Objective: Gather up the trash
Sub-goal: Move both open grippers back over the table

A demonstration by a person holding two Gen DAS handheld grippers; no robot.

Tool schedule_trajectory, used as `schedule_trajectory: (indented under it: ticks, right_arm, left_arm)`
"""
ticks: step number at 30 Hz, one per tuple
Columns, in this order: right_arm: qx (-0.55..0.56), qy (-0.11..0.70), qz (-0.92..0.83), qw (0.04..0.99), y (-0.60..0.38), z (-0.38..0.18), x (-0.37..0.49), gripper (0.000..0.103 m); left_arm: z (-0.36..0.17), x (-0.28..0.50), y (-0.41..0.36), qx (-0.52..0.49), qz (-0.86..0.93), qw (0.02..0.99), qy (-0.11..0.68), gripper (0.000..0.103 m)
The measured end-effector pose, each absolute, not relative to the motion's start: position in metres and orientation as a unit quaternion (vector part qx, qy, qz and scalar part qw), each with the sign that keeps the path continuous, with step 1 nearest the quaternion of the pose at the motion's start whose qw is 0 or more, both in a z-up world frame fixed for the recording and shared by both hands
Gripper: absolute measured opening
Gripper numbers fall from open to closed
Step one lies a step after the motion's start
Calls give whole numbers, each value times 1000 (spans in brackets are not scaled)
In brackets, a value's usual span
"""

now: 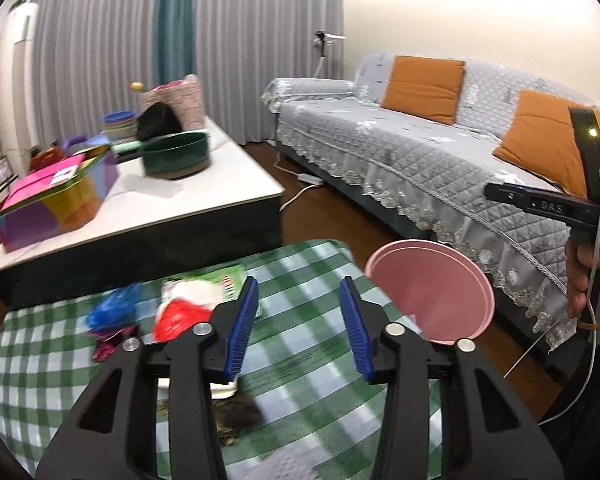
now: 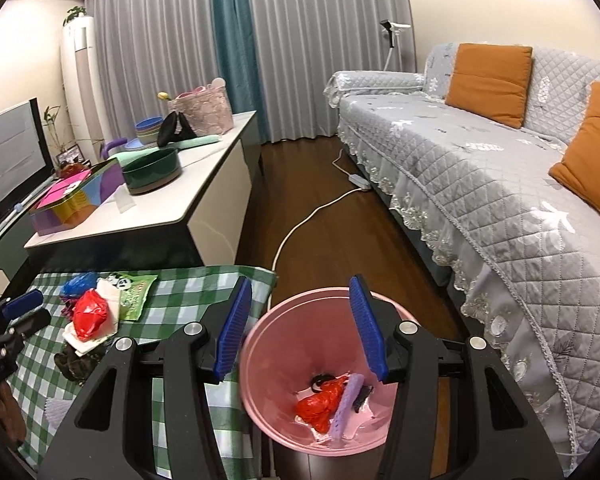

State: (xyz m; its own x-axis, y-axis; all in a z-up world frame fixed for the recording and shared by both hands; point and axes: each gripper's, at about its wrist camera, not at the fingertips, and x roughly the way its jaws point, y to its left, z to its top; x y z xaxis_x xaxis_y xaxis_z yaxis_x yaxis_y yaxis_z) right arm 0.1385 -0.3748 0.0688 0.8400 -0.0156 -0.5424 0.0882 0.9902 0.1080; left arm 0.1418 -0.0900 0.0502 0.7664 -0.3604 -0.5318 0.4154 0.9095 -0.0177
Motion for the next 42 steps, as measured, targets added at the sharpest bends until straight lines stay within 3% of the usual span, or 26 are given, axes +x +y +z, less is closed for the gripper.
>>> schedule_trajectory:
  ticks: [42]
  right_arm:
    - [24, 293, 79, 953, -266, 62, 173, 34]
  left_arm:
    - [24, 134, 34, -21, -81, 953, 290, 40]
